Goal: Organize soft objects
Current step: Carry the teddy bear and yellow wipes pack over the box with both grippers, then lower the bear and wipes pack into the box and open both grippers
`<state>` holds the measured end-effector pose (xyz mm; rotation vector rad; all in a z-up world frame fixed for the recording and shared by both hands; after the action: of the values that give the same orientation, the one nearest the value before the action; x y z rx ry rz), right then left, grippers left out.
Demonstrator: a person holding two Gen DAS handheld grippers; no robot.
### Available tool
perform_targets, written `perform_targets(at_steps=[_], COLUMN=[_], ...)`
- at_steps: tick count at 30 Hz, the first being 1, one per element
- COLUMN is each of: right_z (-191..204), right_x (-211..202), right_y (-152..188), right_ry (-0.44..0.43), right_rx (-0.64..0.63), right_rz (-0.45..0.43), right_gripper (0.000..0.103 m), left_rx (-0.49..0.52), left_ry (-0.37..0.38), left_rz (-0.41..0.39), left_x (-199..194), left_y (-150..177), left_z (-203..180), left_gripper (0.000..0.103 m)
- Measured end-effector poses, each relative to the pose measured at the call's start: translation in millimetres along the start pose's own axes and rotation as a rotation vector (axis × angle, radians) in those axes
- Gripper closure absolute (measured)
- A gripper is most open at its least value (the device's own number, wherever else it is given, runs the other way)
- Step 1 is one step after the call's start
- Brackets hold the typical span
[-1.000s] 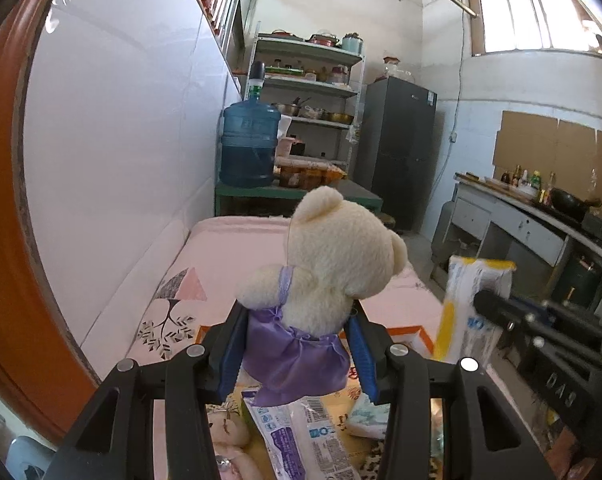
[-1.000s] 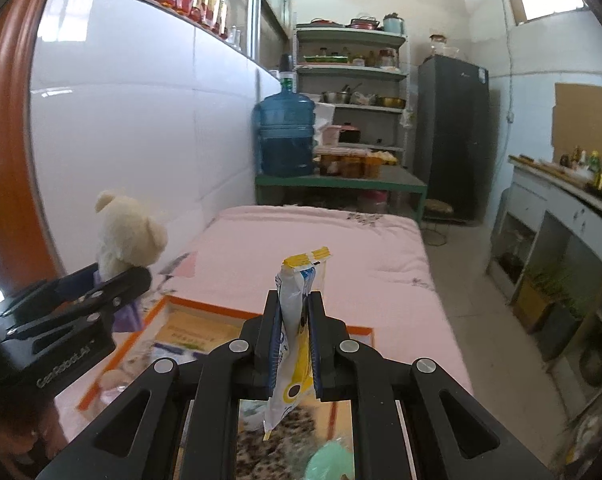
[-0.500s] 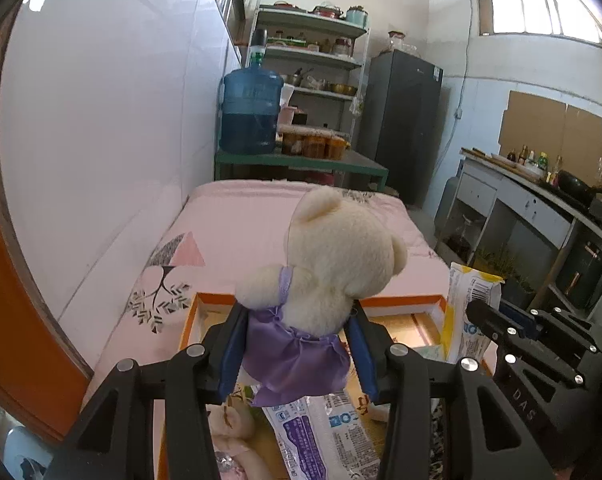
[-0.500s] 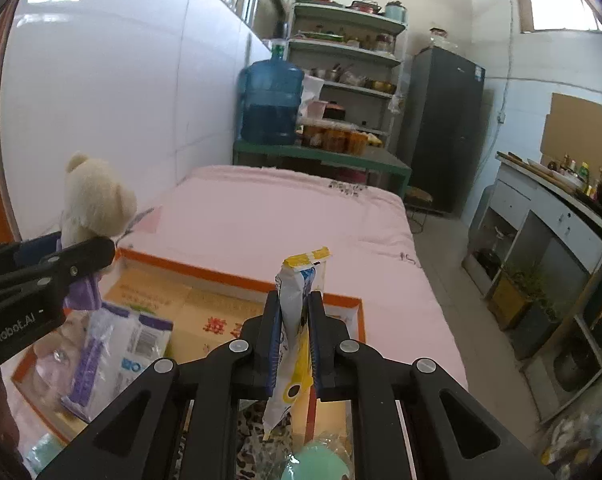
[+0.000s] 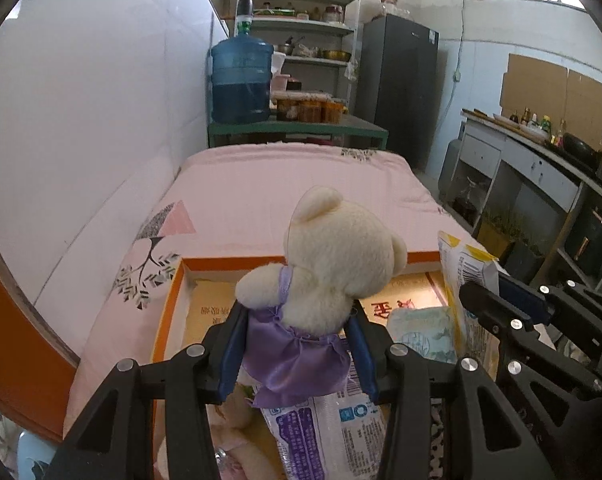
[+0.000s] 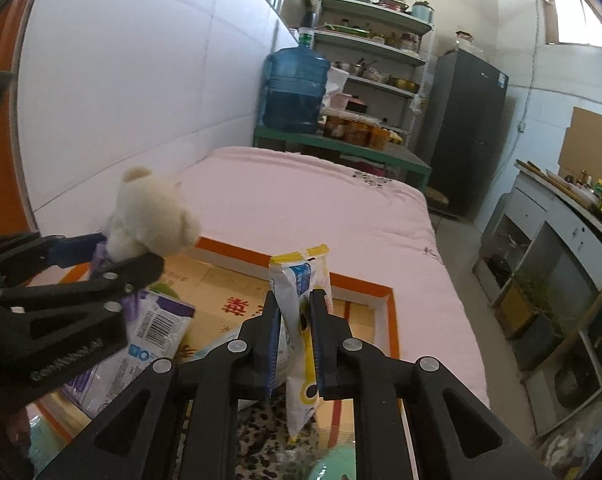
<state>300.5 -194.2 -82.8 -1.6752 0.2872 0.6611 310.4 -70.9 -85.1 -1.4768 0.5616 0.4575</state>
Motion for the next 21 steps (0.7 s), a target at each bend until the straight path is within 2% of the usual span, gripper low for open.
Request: perform_targets(at_steps=[10,13,15,21], right_z=[3,1,0,-4], right_x=[5,7,9,0], right_y=[6,7,10,9], right_ry=[-0.104,-0.134,-0.179,-0.209], right_rx=[0.049,0.071,0.109,0.153], right_rz=[0.024,0.039,0.049,0.027], right_gripper=[0.082,0.070,0.055,0.053], left_rx=[0.007,-0.008,-0.022,-0.025], left_ry=[0.008,0.018,0.026,0.030], left_rz=[0.068,0.084,0.095,0.091], left_x=[17,21,23,19], left_y=[6,7,8,7], left_z=[-1,3,5,7], left_gripper=[0.054,0.052,0.052,0.050])
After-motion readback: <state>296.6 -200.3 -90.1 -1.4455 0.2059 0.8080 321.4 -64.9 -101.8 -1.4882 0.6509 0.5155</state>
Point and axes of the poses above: each gripper's, at about its wrist camera, not at the fingertips, and x roughly the way its jaws point, z to its left, y to its underside, the point moved 5 cm from there along x, roughly the way its jaws point, and after that the axes turned 7 degrees about -y, right-handed, at the moved point
